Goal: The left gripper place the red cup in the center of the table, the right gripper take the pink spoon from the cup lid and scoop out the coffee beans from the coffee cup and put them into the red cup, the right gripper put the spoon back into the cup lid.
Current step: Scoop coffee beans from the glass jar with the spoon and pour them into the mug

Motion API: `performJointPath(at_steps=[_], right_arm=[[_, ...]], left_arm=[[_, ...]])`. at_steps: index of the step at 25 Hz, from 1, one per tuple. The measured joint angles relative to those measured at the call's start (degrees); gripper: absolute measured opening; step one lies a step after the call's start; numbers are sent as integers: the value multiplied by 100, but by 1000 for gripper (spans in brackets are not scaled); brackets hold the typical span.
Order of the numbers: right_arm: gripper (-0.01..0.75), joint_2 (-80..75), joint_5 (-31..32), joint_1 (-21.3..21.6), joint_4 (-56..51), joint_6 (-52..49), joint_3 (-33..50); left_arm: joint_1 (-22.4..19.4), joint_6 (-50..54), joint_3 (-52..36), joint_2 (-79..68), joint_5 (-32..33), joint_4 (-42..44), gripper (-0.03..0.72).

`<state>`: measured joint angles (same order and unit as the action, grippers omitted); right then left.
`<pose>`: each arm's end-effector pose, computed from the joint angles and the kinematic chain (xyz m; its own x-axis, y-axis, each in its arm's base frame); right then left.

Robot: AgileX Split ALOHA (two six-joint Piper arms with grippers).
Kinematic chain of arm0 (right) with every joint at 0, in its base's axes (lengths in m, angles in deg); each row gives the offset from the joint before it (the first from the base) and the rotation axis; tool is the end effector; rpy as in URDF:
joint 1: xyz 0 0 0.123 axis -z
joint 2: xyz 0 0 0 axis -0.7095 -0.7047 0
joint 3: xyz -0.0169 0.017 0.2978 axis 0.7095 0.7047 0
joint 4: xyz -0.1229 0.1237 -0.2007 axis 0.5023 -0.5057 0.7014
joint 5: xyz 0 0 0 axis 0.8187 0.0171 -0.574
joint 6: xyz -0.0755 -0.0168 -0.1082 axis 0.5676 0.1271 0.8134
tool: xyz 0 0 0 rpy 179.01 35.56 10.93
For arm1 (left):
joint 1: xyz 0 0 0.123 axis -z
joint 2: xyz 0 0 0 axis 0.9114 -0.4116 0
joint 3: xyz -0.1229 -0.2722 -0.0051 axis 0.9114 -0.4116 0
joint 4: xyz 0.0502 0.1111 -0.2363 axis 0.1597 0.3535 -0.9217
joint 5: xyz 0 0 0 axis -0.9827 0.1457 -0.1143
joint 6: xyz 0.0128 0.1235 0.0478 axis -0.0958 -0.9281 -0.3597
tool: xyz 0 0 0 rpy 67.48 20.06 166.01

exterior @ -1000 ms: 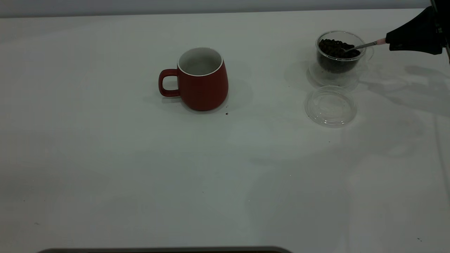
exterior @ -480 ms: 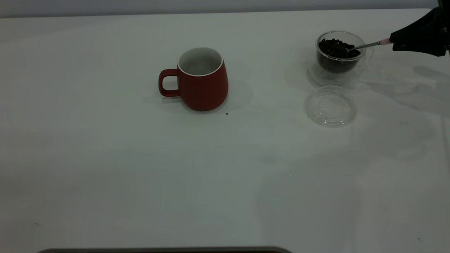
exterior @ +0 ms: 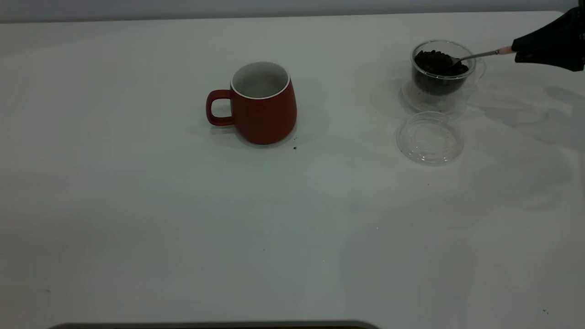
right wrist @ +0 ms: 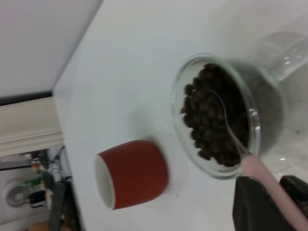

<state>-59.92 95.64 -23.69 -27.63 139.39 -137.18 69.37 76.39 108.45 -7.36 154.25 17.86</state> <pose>0.4368 -0.0523 0.0097 -0.8597 0.5055 -0.0728 0.2100 0.4798 0.8519 0.0256 -0.0002 0.2527 -0.5147 0.0222 -0.8571 0.0488 0.9988 -0.0034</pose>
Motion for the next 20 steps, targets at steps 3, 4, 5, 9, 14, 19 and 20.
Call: performJointPath(at_steps=[3, 4, 5, 9, 14, 19, 20], right_arm=[[100, 0, 134, 46, -80, 0, 0], [100, 0, 146, 72, -80, 0, 0], [100, 0, 152, 99, -75, 0, 0], [100, 0, 225, 266, -27, -5, 0], [100, 0, 494, 356, -16, -24, 0], [100, 0, 726, 358, -27, -24, 0], [100, 0, 737, 363, -54, -24, 0]], left_arm=[[0, 0, 0, 0, 0, 0, 505], [0, 0, 0, 0, 0, 0, 505], [0, 0, 0, 0, 0, 0, 505], [0, 0, 0, 0, 0, 0, 505], [0, -5, 0, 0, 0, 0, 505], [0, -5, 0, 0, 0, 0, 505], [0, -5, 0, 0, 0, 0, 505]])
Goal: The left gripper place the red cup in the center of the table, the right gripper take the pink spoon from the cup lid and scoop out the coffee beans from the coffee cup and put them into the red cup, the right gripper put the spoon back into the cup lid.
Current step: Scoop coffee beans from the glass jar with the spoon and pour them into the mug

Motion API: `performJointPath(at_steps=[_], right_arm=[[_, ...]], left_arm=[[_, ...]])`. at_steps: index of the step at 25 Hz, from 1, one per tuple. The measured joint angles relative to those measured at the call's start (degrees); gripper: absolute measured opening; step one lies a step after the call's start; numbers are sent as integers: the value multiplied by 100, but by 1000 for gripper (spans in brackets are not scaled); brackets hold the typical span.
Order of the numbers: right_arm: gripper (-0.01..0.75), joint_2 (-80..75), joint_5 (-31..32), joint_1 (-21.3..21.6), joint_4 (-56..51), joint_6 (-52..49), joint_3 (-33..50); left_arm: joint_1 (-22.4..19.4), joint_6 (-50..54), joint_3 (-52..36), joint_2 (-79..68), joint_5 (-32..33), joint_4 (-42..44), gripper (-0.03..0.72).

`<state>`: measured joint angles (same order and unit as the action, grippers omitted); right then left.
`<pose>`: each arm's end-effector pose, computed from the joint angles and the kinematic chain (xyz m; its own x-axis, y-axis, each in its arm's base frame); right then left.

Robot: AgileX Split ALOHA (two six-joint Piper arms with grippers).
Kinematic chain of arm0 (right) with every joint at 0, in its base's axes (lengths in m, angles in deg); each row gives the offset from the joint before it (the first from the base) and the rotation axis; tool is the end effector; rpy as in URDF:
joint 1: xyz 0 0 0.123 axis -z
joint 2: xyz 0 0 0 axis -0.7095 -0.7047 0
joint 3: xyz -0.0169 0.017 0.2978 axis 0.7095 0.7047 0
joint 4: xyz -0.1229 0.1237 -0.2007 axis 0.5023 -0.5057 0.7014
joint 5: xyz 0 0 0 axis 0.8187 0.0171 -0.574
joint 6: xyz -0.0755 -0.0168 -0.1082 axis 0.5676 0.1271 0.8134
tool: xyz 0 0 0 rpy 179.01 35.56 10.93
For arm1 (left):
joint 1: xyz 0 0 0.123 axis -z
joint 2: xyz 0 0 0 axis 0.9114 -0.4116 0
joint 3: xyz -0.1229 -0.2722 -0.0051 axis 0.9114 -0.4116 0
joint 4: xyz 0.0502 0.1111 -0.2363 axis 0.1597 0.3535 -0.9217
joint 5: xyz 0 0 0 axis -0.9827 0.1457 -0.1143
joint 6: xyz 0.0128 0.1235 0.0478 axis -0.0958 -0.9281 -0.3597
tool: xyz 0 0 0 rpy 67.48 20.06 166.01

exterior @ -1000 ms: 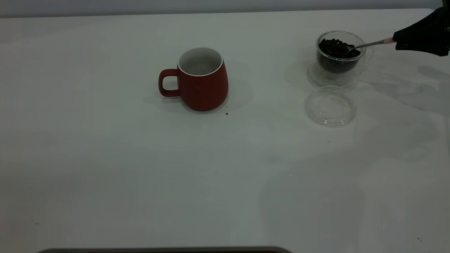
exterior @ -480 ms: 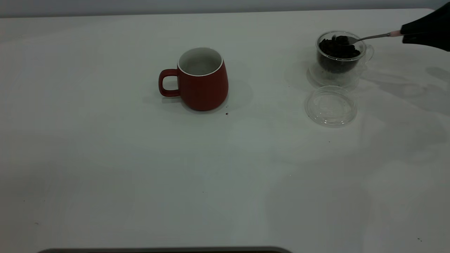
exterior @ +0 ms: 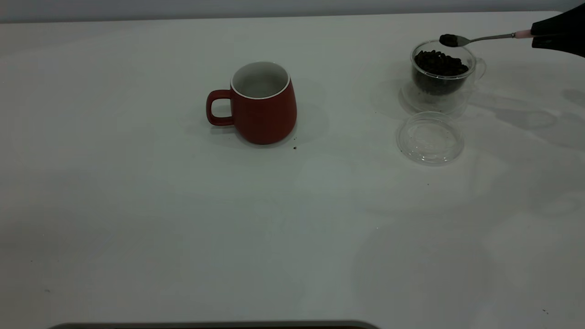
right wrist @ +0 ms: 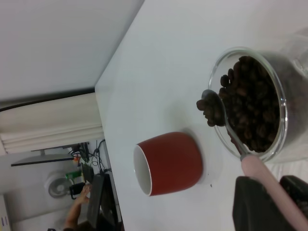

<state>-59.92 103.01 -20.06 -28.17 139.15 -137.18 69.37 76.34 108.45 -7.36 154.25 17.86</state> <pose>0.4288 -0.0691 0.0225 -0.8552 0.5170 -0.0356 0.1913 0.3789 0.9054 0.0256 -0.0002 0.2527 -0.5146 0.0231 -0.8571 0.0492 0.9988 -0.0027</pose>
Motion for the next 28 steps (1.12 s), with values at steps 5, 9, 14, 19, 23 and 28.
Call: performJointPath(at_steps=[5, 9, 14, 19, 23, 28], right_arm=[[100, 0, 0, 10, -133, 0, 0], [100, 0, 0, 4, -143, 0, 0], [100, -2, 0, -201, -269, 0, 0], [100, -2, 0, -603, -464, 0, 0], [100, 4, 0, -996, -612, 0, 0], [100, 83, 0, -1514, -802, 0, 0]], left_arm=[[0, 0, 0, 0, 0, 0, 505], [0, 0, 0, 0, 0, 0, 505], [0, -6, 0, 0, 0, 0, 505], [0, -6, 0, 0, 0, 0, 505], [0, -6, 0, 0, 0, 0, 505], [0, -6, 0, 0, 0, 0, 505]])
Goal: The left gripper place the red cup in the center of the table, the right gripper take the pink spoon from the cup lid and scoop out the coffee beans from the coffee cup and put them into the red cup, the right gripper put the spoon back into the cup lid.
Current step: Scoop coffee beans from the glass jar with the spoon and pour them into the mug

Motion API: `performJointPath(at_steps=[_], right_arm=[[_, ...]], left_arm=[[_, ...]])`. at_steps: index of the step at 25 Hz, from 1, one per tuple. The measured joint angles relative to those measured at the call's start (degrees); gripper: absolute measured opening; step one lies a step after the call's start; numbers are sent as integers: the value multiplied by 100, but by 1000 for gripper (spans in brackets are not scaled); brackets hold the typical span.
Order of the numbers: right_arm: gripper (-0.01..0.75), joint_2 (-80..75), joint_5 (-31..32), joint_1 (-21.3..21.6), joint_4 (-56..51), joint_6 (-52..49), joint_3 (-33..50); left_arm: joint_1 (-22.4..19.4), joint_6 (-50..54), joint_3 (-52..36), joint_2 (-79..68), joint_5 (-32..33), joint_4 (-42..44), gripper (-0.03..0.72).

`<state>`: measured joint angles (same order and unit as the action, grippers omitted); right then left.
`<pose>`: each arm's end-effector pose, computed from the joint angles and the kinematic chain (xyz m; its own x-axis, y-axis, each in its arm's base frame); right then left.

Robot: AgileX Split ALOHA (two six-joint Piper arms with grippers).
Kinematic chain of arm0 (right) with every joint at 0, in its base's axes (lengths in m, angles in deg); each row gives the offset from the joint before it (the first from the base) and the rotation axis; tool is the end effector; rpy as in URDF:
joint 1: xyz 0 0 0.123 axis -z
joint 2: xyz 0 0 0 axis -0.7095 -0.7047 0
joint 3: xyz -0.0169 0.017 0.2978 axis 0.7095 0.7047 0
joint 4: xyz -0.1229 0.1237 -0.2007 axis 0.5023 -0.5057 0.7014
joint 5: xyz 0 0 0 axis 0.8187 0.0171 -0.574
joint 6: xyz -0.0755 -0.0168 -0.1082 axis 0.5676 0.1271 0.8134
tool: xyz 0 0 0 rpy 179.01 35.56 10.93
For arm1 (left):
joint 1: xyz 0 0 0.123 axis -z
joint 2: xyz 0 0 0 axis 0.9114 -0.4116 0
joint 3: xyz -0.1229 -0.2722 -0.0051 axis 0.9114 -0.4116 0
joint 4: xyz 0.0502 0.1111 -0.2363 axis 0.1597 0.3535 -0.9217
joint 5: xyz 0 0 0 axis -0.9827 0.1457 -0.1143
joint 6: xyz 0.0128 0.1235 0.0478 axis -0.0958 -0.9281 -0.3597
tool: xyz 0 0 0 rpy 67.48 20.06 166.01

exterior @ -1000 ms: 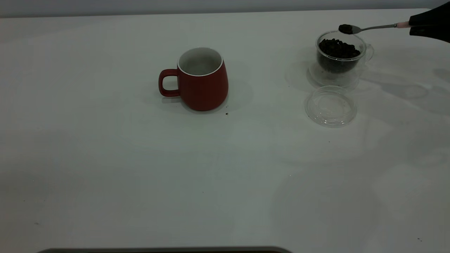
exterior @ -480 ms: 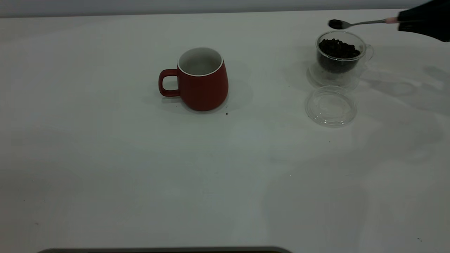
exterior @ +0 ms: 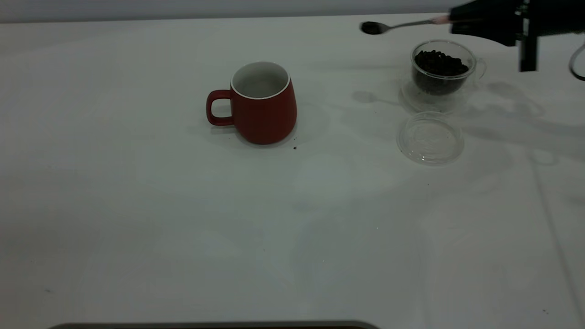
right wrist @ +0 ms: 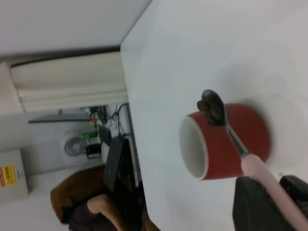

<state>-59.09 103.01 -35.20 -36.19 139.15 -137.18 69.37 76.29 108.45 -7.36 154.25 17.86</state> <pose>0.4476 0.0439 0.0376 -0.9201 0.3899 -0.0376 0.1054 0.3390 0.9349 0.0256 -0.0002 0.2527 -0.5146 0.0239 -0.8571 0.0497 0.9988 -0.0019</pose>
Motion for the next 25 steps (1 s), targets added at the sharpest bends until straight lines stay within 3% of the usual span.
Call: performJointPath(at_steps=[14, 25], right_arm=[[100, 54, -37, -1516, -537, 23, 0], [100, 54, -1066, -1903, -614, 1027, 0]], left_arm=[[0, 0, 0, 0, 0, 6, 505], [0, 8, 0, 0, 0, 6, 505]])
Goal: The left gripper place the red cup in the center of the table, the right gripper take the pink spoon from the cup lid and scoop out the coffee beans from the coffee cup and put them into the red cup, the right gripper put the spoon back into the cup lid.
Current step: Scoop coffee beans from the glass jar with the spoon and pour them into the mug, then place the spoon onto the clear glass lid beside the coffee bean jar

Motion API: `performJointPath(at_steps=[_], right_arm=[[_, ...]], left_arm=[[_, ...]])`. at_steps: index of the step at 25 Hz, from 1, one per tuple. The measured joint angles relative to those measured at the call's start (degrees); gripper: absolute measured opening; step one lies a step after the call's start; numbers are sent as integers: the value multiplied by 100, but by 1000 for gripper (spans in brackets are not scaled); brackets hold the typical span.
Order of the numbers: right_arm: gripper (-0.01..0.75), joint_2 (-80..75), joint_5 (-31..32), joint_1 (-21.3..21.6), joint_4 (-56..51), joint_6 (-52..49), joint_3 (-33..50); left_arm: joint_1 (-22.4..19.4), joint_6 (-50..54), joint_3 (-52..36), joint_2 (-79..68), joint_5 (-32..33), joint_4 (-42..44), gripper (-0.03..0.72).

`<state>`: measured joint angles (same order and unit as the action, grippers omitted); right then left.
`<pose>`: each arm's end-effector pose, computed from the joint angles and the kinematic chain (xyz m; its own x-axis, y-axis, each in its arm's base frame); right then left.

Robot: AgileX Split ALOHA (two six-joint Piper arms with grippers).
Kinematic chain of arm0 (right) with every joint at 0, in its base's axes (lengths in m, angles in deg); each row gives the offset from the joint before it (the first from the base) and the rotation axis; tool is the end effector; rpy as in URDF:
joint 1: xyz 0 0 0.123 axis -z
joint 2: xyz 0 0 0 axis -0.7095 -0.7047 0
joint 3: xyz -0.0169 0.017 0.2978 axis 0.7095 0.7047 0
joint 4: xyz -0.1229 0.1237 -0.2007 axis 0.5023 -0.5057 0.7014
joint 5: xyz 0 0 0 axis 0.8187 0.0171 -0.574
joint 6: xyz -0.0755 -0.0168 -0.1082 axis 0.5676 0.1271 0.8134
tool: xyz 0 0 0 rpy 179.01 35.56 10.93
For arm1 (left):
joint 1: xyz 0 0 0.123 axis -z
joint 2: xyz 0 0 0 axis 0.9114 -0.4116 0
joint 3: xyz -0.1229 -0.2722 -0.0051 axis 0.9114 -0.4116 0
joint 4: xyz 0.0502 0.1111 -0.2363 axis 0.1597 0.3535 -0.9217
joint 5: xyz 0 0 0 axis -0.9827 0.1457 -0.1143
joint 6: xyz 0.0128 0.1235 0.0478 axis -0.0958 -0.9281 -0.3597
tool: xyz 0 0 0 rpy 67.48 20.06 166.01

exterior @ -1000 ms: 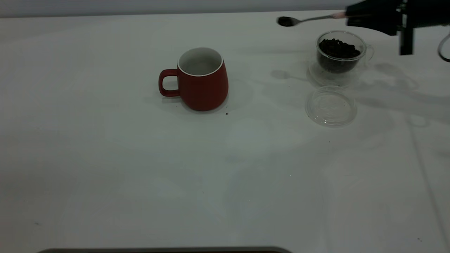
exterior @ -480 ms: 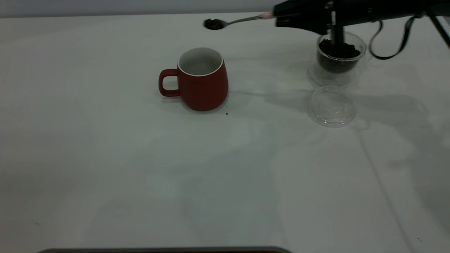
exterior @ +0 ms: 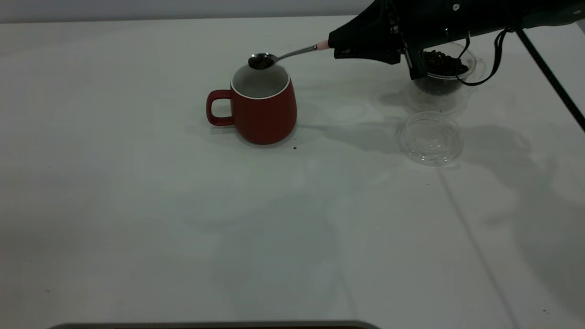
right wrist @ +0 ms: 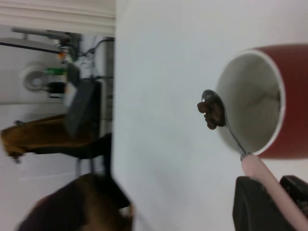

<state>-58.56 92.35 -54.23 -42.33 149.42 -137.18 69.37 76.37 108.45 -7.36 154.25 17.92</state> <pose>0.4328 0.1781 0.0301 -0.9592 0.1687 -0.2269 -0.1217 0.4777 0.8700 0.0256 -0.0001 0.2527 -0.5146 0.0230 -0.8571 0.0484 0.9988 -0.0023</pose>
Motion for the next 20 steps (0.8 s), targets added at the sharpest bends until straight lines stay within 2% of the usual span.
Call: performJointPath(at_steps=[8, 10, 16, 18, 20], right_arm=[[100, 110, -602, -222, -117, 2493, 10], [100, 249, -649, -247, -90, 2818, 11], [100, 602, -727, -224, 407, 2816, 11], [100, 712, -535, -94, 796, 2419, 37], [100, 848, -219, 220, 1192, 1929, 63]], left_arm=[[0, 0, 0, 0, 0, 0, 505], [0, 0, 0, 0, 0, 0, 505], [0, 0, 0, 0, 0, 0, 505], [0, 0, 0, 0, 0, 0, 505], [0, 0, 0, 0, 0, 0, 505]])
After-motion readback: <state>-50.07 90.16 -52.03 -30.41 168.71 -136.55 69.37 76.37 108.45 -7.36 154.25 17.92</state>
